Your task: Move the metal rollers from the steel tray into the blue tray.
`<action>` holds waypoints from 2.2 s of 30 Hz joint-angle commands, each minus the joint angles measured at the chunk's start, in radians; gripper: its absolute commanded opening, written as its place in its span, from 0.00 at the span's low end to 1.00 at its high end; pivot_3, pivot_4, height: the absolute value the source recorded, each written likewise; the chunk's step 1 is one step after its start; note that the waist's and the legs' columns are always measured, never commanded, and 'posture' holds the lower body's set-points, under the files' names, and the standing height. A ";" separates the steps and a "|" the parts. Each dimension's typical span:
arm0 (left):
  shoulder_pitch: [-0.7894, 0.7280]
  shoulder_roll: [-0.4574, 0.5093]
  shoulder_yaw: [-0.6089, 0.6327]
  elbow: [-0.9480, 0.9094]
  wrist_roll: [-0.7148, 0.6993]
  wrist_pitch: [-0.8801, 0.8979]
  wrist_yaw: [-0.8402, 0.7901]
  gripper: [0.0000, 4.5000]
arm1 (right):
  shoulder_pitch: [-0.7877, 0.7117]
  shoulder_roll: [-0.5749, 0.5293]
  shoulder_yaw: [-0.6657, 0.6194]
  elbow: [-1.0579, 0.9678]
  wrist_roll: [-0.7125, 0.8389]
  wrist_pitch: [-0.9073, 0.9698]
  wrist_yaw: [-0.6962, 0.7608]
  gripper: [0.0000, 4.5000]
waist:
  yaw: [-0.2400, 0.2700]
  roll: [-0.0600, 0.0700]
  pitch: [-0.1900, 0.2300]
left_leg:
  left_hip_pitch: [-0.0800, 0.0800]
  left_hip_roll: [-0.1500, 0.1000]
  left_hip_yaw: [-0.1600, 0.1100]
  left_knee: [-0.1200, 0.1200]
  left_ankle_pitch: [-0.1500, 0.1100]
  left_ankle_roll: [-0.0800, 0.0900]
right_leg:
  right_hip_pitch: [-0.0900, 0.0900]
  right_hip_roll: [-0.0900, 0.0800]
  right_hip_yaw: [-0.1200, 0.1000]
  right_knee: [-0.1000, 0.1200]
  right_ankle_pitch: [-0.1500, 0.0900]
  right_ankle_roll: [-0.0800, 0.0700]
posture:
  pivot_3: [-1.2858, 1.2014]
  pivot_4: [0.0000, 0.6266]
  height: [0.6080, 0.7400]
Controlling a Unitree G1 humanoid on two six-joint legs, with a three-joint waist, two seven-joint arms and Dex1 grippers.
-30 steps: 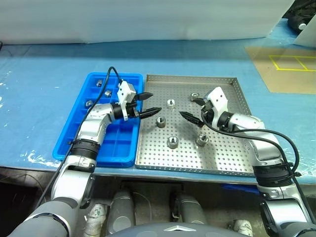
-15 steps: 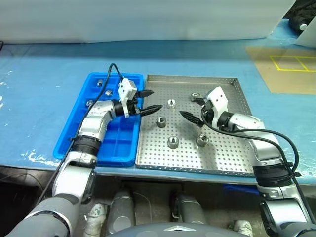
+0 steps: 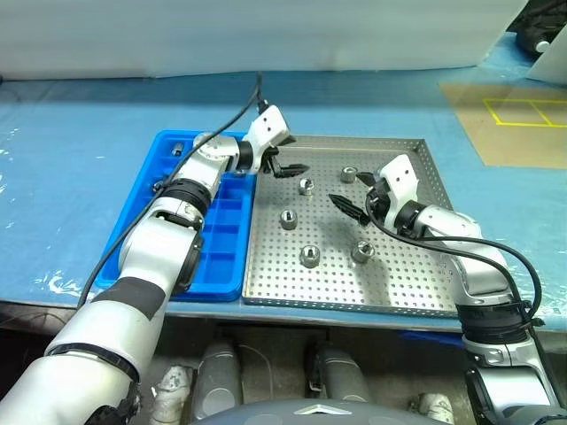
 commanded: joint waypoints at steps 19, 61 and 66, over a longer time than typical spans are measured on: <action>-0.003 -0.136 0.026 0.083 0.172 0.132 0.317 0.92 | 0.132 -0.002 -0.059 -0.223 0.014 0.076 -0.115 0.93 | -0.041 0.000 0.000 | 0.000 0.000 0.000 0.003 -0.002 0.003 | 0.001 0.000 0.000 -0.001 -0.002 -0.003 | 0.31 0.24 1.00; 0.041 -0.099 0.120 0.069 0.174 0.153 0.289 0.38 | 0.112 -0.005 -0.019 -0.226 0.010 0.093 -0.132 0.94 | -0.078 0.000 0.000 | 0.001 0.000 0.000 0.000 -0.003 0.005 | 0.005 0.000 0.000 -0.010 -0.001 -0.002 | 0.32 0.24 1.00; 0.021 -0.038 0.173 0.029 0.099 0.041 0.070 0.38 | 0.080 0.000 -0.005 -0.195 0.012 0.077 -0.116 0.94 | -0.074 0.000 0.000 | -0.001 0.000 0.000 -0.003 -0.001 0.008 | 0.003 0.000 0.000 -0.013 -0.001 -0.002 | 0.34 0.24 1.00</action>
